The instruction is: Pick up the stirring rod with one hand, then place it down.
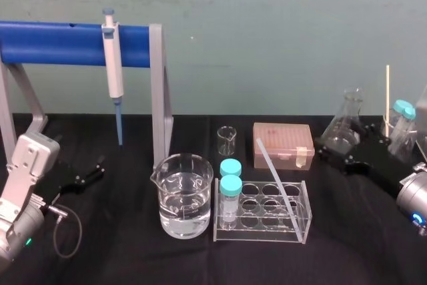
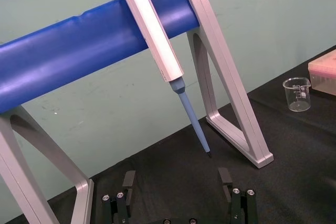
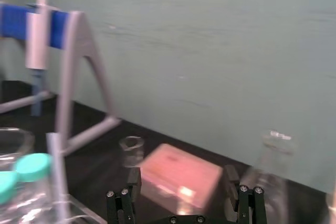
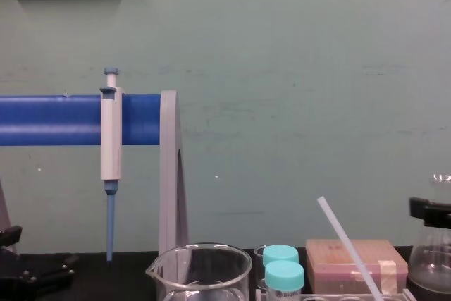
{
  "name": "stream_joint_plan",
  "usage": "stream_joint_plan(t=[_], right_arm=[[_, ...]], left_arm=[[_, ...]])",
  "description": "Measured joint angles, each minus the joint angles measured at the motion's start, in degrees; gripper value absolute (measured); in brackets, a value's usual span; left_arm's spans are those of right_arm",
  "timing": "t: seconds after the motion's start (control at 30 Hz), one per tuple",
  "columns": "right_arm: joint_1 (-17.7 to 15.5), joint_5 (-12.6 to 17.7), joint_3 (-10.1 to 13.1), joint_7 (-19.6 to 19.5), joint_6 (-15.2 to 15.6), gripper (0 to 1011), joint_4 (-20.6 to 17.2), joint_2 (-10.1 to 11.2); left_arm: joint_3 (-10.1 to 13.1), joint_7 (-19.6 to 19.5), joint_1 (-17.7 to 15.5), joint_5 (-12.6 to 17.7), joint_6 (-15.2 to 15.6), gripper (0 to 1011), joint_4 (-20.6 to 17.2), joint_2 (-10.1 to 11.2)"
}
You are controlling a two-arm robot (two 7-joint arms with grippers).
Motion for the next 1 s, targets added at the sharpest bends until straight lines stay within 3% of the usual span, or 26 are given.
stream_joint_plan(t=[0.13,0.4,0.67,1.0], right_arm=[[0.5,1.7,-0.4,4.2,4.1,1003,-2.2,1.3],[1.9,1.5,-2.3,11.2,6.4,1003,-3.6,1.8],[3.3,-0.2,-3.8,14.6,6.7,1003,-3.2,1.3],[7.1,-3.5,-6.9,16.3,8.9,1003,0.9,-1.4]], left_arm=[[0.0,0.0,0.0,0.0,0.0,1000,0.0,0.0],[0.0,0.0,0.0,0.0,0.0,1000,0.0,0.0],[0.0,0.0,0.0,0.0,0.0,1000,0.0,0.0],[0.0,0.0,0.0,0.0,0.0,1000,0.0,0.0]])
